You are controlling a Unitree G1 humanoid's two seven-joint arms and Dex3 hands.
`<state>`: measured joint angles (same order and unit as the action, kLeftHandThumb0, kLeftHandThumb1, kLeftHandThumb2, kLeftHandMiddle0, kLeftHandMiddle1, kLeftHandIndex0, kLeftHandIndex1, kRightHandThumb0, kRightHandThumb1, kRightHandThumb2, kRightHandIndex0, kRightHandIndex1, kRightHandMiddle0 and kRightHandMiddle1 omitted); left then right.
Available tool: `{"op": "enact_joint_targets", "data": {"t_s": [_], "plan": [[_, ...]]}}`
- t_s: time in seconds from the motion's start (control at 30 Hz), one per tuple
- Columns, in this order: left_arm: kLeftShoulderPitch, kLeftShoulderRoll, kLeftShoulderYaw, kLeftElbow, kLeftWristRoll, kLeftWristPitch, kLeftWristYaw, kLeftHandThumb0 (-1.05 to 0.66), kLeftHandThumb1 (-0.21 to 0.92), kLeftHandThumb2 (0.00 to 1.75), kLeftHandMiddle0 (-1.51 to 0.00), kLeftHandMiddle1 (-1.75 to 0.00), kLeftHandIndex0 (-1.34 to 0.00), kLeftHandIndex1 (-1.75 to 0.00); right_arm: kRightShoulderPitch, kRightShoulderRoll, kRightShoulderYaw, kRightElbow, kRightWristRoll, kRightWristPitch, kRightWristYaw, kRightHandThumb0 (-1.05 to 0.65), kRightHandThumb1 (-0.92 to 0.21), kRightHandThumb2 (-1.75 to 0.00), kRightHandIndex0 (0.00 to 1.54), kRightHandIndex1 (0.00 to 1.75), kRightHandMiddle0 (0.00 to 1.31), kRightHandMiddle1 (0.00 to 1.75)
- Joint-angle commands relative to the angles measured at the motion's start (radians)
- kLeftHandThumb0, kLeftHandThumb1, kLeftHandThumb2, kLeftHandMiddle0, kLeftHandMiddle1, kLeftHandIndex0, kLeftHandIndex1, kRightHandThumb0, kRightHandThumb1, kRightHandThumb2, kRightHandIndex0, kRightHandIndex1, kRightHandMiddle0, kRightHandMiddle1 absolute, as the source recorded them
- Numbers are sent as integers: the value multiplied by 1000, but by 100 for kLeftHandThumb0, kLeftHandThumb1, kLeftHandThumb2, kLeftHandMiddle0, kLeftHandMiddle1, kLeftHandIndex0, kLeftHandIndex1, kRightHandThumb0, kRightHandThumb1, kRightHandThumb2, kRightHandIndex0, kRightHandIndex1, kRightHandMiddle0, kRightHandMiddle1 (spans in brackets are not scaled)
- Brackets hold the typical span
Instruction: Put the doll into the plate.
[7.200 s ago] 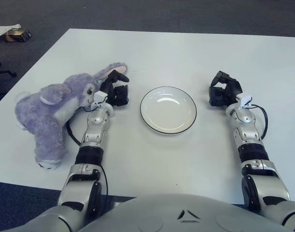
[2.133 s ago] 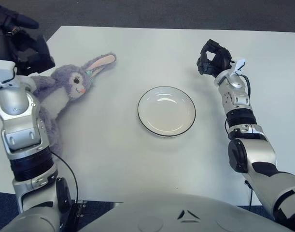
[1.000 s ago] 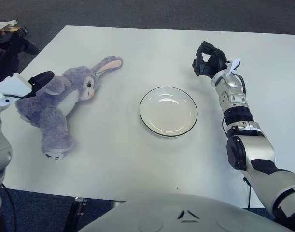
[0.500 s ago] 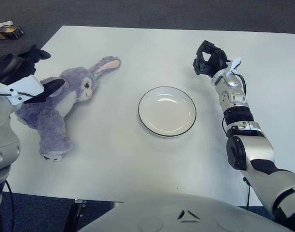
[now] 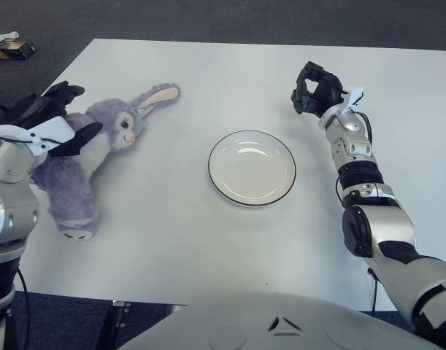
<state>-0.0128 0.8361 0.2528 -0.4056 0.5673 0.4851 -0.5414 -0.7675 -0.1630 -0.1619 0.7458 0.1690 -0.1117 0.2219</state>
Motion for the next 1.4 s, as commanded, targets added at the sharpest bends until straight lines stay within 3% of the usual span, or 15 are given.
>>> {"op": "enact_joint_targets", "data": {"t_s": [0.0, 0.4, 0.67, 0.87, 1.17, 1.37], "plan": [[22, -8, 10, 43, -30, -55, 27, -105, 92, 90, 0, -38, 0, -41, 8, -1, 1, -6, -7, 1, -6, -47, -35, -128, 125, 175, 59, 175], [56, 55, -3, 42, -93, -135, -52, -105, 92, 89, 0, -26, 0, -38, 13, -3, 1, -11, -4, 7, 0, -47, -35, -128, 125, 175, 59, 175], [55, 97, -38, 66, -80, -156, -87, -105, 92, 84, 0, -40, 0, -42, 15, -3, 1, -13, -5, 10, -6, -47, -34, -129, 126, 175, 59, 175], [87, 83, -83, 90, -25, -202, -24, -105, 92, 72, 0, -35, 0, -45, 20, 0, -1, -21, 0, 18, -7, -47, -33, -130, 125, 175, 60, 175], [92, 78, -127, 83, 64, -190, 12, -105, 92, 62, 0, -24, 0, -39, 27, 2, -1, -36, 0, 29, -13, -48, -33, -130, 125, 175, 60, 175], [90, 42, -155, 133, 134, -194, 106, -105, 92, 50, 0, -20, 0, -36, 33, 1, 2, -48, -3, 37, -17, -48, -33, -130, 125, 175, 61, 175]]}}
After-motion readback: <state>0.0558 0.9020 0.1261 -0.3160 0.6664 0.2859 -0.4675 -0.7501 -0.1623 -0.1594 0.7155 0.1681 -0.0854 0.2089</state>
